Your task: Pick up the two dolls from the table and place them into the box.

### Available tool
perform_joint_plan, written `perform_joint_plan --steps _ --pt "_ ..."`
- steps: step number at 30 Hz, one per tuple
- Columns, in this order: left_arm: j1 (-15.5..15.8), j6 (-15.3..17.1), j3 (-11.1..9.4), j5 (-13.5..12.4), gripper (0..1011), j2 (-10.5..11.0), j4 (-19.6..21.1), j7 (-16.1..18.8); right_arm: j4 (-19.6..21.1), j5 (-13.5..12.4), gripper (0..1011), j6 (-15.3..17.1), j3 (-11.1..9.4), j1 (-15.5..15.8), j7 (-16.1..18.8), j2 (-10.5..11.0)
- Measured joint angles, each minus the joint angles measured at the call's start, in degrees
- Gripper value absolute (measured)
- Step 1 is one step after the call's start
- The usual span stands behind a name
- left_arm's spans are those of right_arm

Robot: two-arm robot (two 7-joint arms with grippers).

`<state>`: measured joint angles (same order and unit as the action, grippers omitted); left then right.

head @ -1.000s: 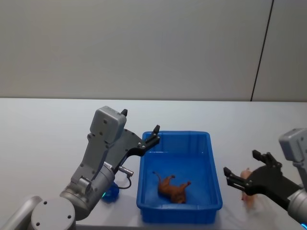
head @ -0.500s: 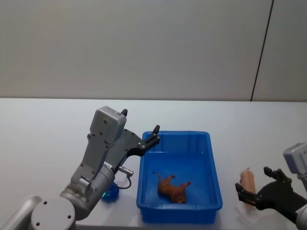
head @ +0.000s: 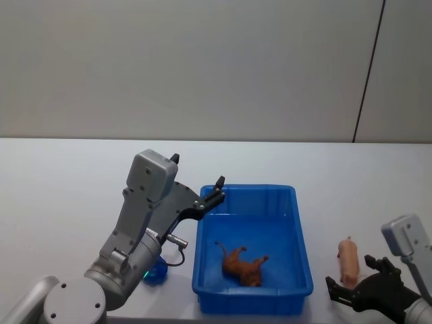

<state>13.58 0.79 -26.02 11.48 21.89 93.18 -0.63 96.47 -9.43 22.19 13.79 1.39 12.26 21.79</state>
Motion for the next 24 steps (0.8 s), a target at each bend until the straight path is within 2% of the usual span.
perform_joint_plan --steps 9,10,13,15,18,19,20,22,24 --pt "0.0 0.0 0.0 0.0 1002 0.0 0.0 0.0 -1.97 0.3 822 1.95 0.61 -1.57 -1.15 -1.85" --pt "0.0 0.0 0.0 0.0 1002 0.0 0.0 0.0 -2.13 0.29 766 2.09 0.63 -1.7 -1.32 -1.98" --pt "0.0 0.0 0.0 0.0 1001 0.0 0.0 0.0 -2.79 0.26 703 2.44 0.68 -2.27 -1.89 -2.52" --pt "0.0 0.0 0.0 0.0 1002 0.0 0.0 0.0 -3.29 0.17 615 2.6 0.69 -2.69 -2.52 -2.95" --pt "0.0 0.0 0.0 0.0 1001 0.0 0.0 0.0 -3.7 0.07 534 2.62 0.68 -3.03 -3.16 -3.29" --pt "0.0 0.0 -0.01 0.0 1001 0.0 0.0 0.0 -3.98 0.03 473 2.57 0.64 -3.28 -3.6 -3.53" --pt "0.0 0.0 0.0 0.0 1002 0.0 0.0 0.0 -4.04 0.01 473 2.51 0.62 -3.38 -3.82 -3.63" --pt "0.0 0.0 0.0 0.0 1001 0.0 0.0 0.0 -4.32 -0.07 396 2.06 0.55 -3.64 -4.54 -3.88" --pt "0.0 0.0 0.0 0.0 1001 0.0 0.0 0.0 -4.41 -0.15 367 1.43 0.45 -3.82 -5.22 -4.07"
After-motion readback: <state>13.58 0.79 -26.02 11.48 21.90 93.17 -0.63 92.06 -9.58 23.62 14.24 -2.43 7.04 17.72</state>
